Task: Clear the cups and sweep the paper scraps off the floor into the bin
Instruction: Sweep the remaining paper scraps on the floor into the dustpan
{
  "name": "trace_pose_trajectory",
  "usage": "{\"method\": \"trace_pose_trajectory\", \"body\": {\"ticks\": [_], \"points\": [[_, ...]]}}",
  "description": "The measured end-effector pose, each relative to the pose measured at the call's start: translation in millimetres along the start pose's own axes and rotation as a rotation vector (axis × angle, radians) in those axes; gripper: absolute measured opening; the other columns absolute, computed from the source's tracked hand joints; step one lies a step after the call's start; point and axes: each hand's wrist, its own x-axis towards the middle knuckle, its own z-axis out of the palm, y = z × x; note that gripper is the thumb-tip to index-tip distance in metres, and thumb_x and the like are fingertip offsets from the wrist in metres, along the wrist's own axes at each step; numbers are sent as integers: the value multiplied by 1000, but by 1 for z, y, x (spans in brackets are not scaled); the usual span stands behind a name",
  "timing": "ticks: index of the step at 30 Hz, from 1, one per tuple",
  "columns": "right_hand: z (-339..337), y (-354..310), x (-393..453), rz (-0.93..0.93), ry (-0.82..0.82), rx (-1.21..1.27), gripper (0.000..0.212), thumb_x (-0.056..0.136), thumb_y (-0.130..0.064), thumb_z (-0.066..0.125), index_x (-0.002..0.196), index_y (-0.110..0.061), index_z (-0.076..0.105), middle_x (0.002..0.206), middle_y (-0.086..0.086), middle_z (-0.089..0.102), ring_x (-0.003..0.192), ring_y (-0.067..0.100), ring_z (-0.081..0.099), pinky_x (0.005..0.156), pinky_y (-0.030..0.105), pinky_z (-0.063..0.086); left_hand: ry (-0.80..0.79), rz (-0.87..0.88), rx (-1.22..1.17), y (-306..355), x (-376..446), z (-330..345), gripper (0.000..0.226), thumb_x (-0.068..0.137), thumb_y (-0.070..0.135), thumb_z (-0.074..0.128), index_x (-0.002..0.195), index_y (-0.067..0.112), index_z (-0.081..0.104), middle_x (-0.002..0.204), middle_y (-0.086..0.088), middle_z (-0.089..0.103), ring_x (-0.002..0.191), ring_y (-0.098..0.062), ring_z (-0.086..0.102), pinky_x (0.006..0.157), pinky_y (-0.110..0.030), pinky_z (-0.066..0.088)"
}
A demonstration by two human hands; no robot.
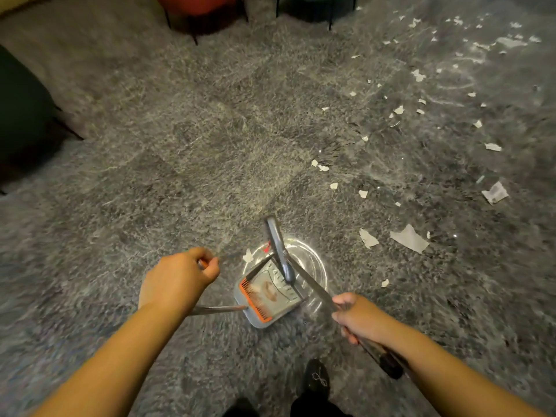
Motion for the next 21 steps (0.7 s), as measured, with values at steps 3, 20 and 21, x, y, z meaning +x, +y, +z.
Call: {"method": "trace_pose_trajectory", "body": {"ticks": [3, 20, 21], "points": [[2, -37, 15, -32, 30, -39, 40, 94, -5, 51, 134, -8, 44, 56, 4, 56, 35, 8, 46, 37, 19, 39, 40, -76, -59, -33, 17, -23, 14, 90, 50, 56, 82, 40, 59, 83, 4, 70, 79, -24, 62, 64, -32, 47], [35, -178, 152, 150, 157, -99, 28, 91, -1, 47, 117, -10, 49, 37, 6, 51, 28, 13, 46, 32, 16, 34, -26, 22, 119, -149, 181, -93, 20, 92, 47, 53, 88, 31, 65, 86, 8, 70, 82, -19, 64, 63, -28, 49], [37, -184, 164, 173, 160, -120, 28, 91, -1, 47, 118, -6, 52, 38, 6, 51, 30, 14, 47, 33, 15, 34, -37, 30, 117, -153, 190, -93, 20, 92, 47, 53, 87, 31, 64, 87, 8, 70, 83, -19, 64, 63, -28, 48]]}}
